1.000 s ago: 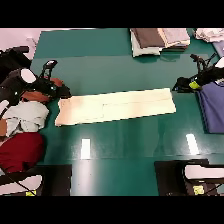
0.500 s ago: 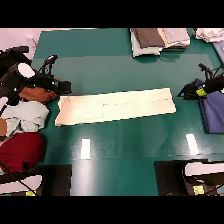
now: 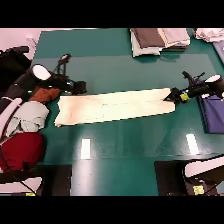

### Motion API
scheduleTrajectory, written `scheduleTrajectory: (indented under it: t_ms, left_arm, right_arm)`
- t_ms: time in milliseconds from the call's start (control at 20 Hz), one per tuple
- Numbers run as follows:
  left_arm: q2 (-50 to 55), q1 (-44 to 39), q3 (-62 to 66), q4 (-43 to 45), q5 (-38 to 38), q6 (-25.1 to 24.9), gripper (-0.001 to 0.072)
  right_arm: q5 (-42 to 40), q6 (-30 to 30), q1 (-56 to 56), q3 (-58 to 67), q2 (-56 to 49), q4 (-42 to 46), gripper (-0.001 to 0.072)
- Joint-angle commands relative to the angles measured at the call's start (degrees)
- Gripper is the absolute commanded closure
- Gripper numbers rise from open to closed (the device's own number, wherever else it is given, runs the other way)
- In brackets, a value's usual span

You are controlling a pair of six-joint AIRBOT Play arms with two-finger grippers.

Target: Fold the shirts.

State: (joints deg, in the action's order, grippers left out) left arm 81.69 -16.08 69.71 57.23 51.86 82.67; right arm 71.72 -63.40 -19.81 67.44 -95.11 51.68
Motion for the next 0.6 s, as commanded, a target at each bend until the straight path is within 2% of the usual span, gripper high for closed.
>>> scheduleTrajectory:
  t_ms: [0,100,250,550]
  left_arm:
    - [3.48,-7.06,0.31,-0.94,-6.10,1.81,0.0685]
    - [6.91,-10.82,2.67,-1.05,-8.50,2.82,0.0685]
    - [13.68,-14.97,9.60,-1.09,-8.09,2.82,0.0685]
    - [22.82,-16.81,17.11,-1.86,-4.31,3.06,0.0685]
  right_arm:
    - [-0.50,1.14,2.49,1.99,2.95,-1.18,0.0693]
    - [2.60,0.57,3.87,6.36,6.58,-1.18,0.0694]
    - [4.31,-2.99,8.33,13.42,12.28,-1.16,0.0693]
    - [7.34,-10.05,19.02,25.92,15.58,-1.16,0.0693]
